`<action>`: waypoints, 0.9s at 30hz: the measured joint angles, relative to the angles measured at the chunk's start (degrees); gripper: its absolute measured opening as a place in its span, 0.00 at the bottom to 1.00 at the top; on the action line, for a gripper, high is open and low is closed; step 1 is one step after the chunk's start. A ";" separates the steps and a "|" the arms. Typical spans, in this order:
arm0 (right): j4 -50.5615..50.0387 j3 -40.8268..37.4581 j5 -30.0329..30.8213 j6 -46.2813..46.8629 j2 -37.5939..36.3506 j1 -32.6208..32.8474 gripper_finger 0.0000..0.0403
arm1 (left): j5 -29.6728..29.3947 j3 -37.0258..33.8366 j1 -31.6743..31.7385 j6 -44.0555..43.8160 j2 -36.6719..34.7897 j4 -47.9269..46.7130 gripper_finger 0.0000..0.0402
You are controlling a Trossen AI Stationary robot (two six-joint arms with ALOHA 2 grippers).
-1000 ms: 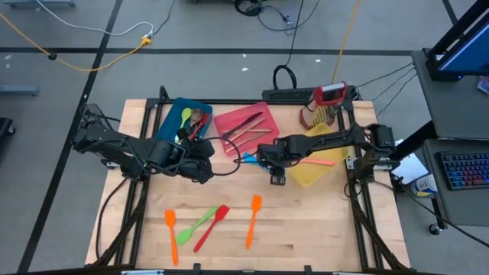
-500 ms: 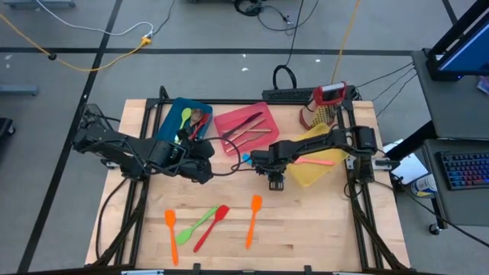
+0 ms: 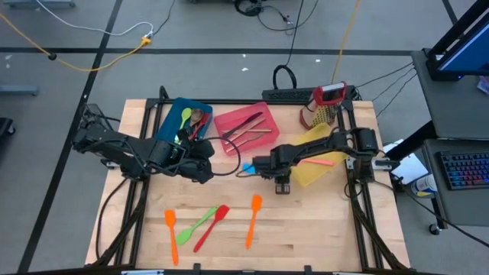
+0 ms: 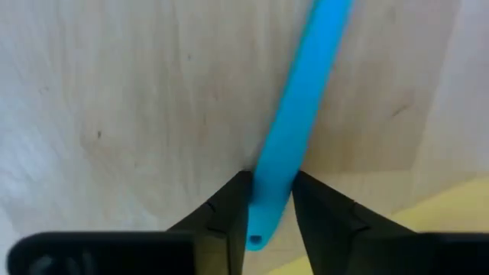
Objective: Pick & Place Kitchen Items
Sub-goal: Put the blue spatula into the yellow bin
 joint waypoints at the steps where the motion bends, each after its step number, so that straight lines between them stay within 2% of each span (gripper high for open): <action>1: -0.57 0.04 0.41 0.45 0.00 0.64 0.22 | 0.04 0.00 0.00 -0.13 0.00 0.00 0.34; 9: 1.52 -0.05 1.81 0.45 0.02 4.24 0.16 | 0.11 0.00 0.00 -1.31 0.00 0.05 0.34; 20: 2.86 -0.07 1.56 0.54 -0.05 5.04 0.14 | 1.55 0.00 -0.02 -2.37 0.00 0.09 0.34; 27: 4.30 -0.13 0.41 1.34 -4.62 5.13 0.14 | 1.55 0.00 -0.02 -2.35 0.00 0.10 0.34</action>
